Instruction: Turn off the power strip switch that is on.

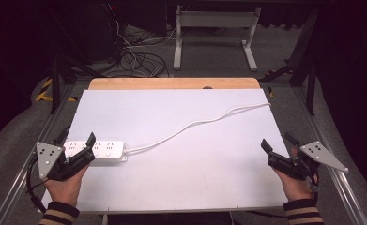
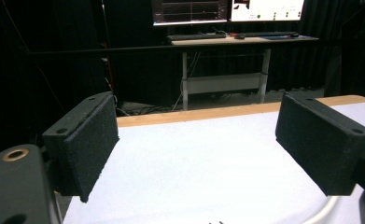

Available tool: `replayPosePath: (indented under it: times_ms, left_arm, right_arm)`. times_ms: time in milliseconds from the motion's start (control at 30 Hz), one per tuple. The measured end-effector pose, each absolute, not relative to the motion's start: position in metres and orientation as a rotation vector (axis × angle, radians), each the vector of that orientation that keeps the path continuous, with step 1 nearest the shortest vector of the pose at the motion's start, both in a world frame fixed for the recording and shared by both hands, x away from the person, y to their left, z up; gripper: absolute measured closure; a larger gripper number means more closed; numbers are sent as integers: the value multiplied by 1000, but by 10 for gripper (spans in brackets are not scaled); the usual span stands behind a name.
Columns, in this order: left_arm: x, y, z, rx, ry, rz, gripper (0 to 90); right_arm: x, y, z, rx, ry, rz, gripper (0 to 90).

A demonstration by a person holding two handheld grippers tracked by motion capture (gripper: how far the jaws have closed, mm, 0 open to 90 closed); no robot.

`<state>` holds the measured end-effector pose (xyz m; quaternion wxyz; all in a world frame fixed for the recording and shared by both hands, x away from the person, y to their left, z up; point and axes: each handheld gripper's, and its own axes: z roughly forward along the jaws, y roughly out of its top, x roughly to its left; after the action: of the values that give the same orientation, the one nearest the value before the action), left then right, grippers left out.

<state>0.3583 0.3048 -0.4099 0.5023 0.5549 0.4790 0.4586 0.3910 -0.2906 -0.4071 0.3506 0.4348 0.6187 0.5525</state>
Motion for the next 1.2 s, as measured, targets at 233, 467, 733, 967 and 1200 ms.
replayPosePath:
  times_ms: [233, 467, 733, 967, 1200]
  left_arm:
    - [357, 305, -411, 1329, 1163, 1127, 100]
    - [357, 309, -412, 1315, 1194, 1111, 105]
    - [355, 310, -412, 1326, 1187, 1112, 105]
    - [356, 312, -413, 1315, 1200, 1100, 106]
    - [357, 310, -413, 1324, 1197, 1101, 103]
  right_arm:
    - [392, -290, -407, 1128, 1604, 1434, 130]
    - [394, -287, -408, 1119, 1621, 1430, 130]
    - [394, -286, -407, 1123, 1625, 1429, 130]
    - [395, -286, -408, 1128, 1624, 1431, 130]
    - [394, -286, -407, 1127, 1625, 1427, 130]
